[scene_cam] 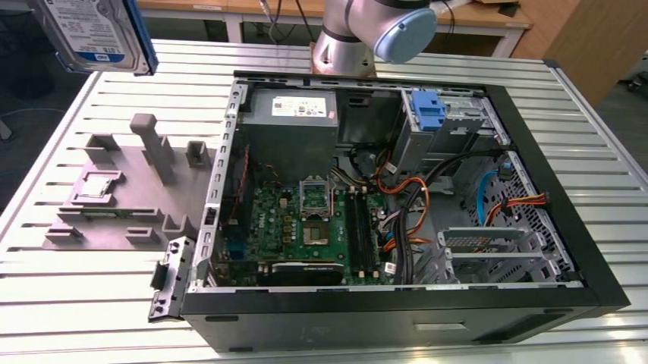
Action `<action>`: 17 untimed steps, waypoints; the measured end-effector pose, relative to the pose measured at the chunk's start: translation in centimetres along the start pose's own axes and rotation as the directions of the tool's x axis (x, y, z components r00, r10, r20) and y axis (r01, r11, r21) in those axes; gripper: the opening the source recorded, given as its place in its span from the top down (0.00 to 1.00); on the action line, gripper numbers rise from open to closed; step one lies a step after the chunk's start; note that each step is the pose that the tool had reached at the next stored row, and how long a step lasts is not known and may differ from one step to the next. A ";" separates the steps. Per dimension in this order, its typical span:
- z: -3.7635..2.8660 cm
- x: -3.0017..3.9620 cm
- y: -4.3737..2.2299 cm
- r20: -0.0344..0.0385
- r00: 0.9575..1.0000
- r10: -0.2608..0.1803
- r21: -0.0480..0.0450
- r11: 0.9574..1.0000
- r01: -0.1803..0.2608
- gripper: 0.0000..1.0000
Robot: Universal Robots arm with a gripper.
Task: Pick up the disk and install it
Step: 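Pick up the disk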
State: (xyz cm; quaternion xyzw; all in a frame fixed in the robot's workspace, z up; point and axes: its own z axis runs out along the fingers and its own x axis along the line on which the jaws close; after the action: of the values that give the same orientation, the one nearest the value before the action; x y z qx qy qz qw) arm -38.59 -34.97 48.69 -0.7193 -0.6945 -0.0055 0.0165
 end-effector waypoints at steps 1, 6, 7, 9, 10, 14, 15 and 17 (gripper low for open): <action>-0.02 0.00 0.00 0.000 1.000 0.000 0.000 1.000 0.000 0.63; -0.76 0.02 -0.01 0.001 1.000 0.002 0.000 1.000 -0.002 0.63; -0.97 0.03 -0.01 0.002 1.000 0.002 0.000 1.000 -0.002 0.63; -1.10 0.04 0.00 0.008 1.000 0.004 -0.001 1.000 -0.004 0.63; -1.10 0.04 -0.01 0.013 1.000 0.004 -0.001 1.000 -0.004 0.63; -1.10 0.03 0.10 0.021 1.000 0.004 -0.001 1.000 -0.004 0.63; -1.10 0.04 0.22 0.021 1.000 0.004 -0.001 1.000 -0.004 0.63; -1.10 0.04 0.43 0.021 1.000 0.005 -0.001 1.000 -0.005 0.63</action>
State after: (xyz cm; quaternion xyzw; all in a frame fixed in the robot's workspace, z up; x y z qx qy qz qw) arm -38.14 -34.97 49.78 -0.7209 -0.6930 0.0018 0.0089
